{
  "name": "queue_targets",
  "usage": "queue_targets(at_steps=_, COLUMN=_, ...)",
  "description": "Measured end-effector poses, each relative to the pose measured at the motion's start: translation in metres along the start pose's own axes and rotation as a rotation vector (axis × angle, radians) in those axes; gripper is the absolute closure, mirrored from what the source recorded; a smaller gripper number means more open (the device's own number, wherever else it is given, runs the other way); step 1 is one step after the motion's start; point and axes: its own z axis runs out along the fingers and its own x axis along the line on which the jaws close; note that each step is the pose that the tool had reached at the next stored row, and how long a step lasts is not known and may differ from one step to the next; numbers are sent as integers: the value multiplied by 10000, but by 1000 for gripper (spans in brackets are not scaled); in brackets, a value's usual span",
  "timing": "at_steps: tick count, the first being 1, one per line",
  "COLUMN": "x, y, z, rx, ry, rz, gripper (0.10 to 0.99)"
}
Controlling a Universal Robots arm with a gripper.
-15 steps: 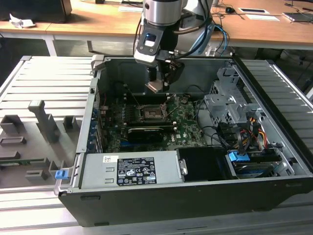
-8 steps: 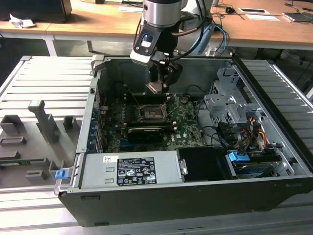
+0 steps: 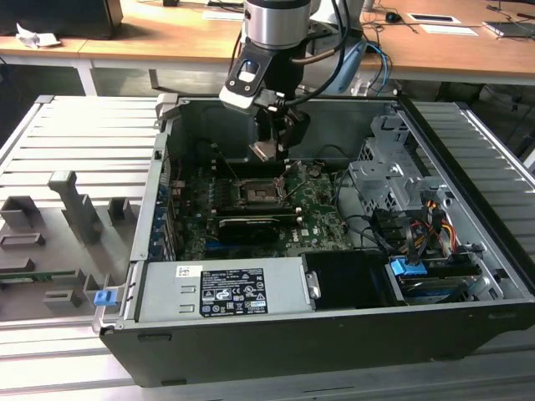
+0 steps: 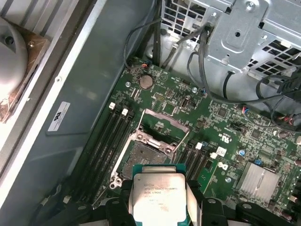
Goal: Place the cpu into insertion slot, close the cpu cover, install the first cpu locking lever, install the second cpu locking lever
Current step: 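Place the cpu into insertion slot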
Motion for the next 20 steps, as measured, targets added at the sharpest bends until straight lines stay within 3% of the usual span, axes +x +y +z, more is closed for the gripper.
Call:
queue_targets(at_steps=8, x=0, y=-1, z=19, rx=4, ry=-13, rz=246, gripper=549)
queue_targets(at_steps=20, x=-2, y=-9, z=92, rx=-17, ry=-174, rz=2488, gripper=549)
